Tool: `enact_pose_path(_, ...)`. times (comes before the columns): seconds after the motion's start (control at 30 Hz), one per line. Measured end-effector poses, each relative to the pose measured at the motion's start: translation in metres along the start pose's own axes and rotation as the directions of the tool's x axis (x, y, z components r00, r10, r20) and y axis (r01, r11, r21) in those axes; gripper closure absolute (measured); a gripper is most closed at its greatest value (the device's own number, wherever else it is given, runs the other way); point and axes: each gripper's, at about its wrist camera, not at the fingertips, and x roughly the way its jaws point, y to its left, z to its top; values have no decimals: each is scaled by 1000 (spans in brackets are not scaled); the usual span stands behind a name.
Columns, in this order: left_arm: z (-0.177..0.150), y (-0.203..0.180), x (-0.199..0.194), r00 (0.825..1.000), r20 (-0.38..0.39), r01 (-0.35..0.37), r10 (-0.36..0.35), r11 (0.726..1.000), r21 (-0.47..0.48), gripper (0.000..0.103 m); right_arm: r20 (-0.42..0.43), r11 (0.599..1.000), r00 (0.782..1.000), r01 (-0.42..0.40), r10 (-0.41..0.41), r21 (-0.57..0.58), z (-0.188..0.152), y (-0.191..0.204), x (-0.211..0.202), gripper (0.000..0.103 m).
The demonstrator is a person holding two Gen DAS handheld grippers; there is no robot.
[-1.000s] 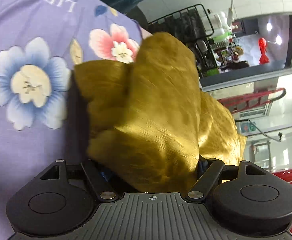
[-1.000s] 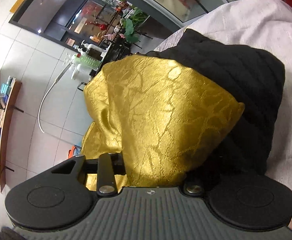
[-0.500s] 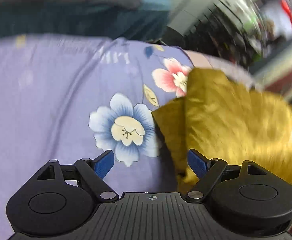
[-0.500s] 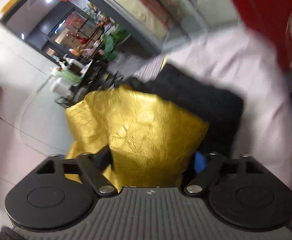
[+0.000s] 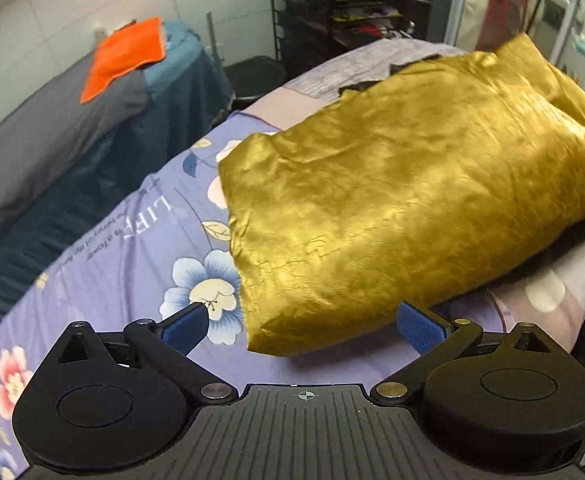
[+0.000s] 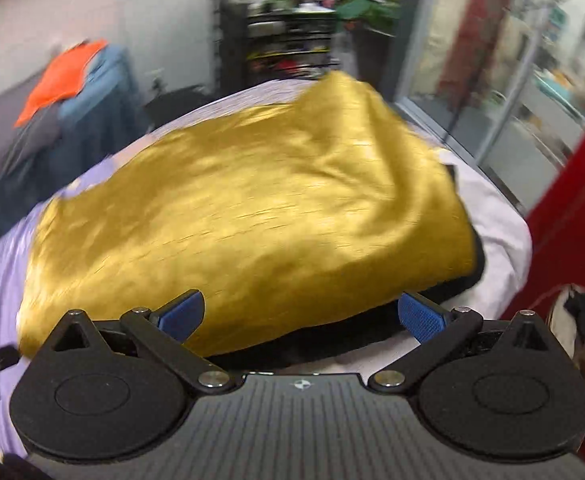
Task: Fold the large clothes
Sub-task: 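Lower the bundle onto the black quilted item and open both tools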
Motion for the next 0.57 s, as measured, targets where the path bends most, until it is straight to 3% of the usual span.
enact_pose_path(0.1, 2, -8, -3, 999, -28, -22, 23, 999, 26, 0, -20, 1000, 1000, 1, -1, -27, 2, 15, 2, 0)
enact_pose_path(0.3, 2, -10, -4, 998, -65, 8, -8, 1000, 8, 0, -47, 999, 999, 18, -20, -40, 5, 28, 7, 0)
enact_pose_path(0.57, 1, -14, -10, 1000, -6, 1, -1, 1000, 21, 0, -71, 997, 997, 32, -37, -64, 5, 36, 13, 0)
